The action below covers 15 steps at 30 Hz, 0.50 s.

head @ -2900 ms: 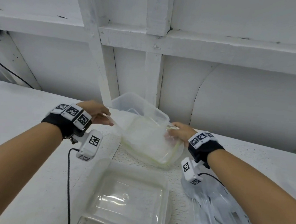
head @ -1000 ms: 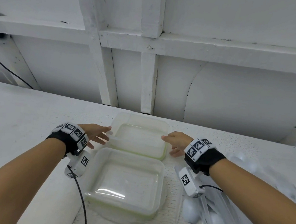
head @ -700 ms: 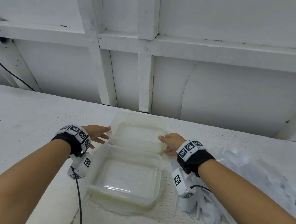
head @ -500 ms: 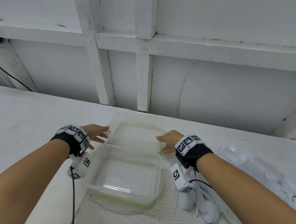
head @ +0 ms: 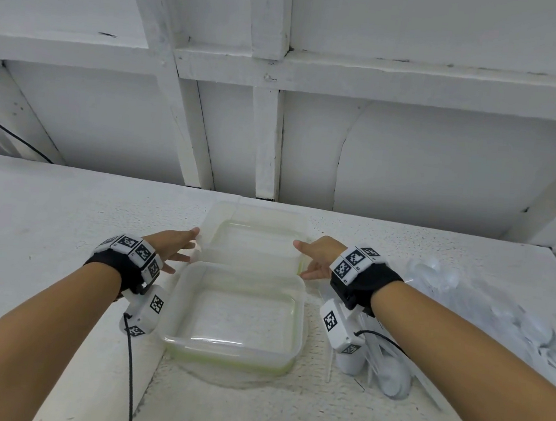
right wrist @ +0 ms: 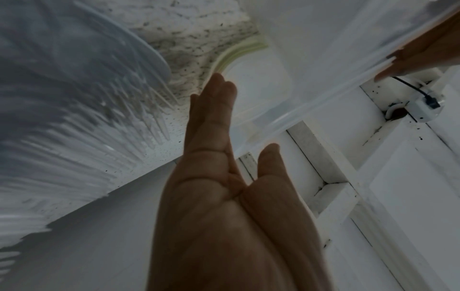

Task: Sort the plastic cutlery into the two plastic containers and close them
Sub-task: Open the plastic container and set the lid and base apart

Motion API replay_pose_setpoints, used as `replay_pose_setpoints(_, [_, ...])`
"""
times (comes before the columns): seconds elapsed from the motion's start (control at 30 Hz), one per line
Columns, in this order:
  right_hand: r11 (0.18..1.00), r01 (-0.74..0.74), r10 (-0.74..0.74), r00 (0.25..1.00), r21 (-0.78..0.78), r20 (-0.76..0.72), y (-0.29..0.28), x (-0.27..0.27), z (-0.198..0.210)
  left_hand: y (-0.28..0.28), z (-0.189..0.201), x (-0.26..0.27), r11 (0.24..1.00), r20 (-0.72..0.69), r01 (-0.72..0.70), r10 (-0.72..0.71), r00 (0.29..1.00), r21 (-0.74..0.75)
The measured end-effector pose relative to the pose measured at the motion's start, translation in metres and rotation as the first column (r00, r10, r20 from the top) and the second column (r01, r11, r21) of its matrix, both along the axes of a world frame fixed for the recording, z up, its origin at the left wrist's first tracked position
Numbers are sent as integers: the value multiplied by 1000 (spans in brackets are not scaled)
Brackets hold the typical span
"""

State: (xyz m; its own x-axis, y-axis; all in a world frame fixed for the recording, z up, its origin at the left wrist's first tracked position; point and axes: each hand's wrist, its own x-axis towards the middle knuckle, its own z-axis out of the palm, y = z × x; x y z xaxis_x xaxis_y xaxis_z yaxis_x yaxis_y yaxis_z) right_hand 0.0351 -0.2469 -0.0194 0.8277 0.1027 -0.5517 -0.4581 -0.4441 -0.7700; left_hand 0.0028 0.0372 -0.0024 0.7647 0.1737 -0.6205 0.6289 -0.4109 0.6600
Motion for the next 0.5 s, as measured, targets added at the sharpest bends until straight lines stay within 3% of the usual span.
replay_pose_setpoints(0.13, [999, 52, -51, 998, -18, 37, -9, -14, 25, 9, 21, -6, 994, -19, 31, -29, 999, 105])
replay_pose_setpoints(0.23, [999, 31, -32, 999, -26, -25, -16, -39, 45, 15, 33, -22, 975, -101, 131, -114, 988, 178])
replay_pose_setpoints(0.37, [990, -127, 116, 980, -58, -159, -17, -85, 41, 12, 26, -52, 971, -229, 192, -157, 961, 145])
replay_pose_setpoints(0.5, [993, -116, 108, 973, -28, -205, -9, -102, 14, 8, 6, -70, 991, -181, 119, -107, 978, 59])
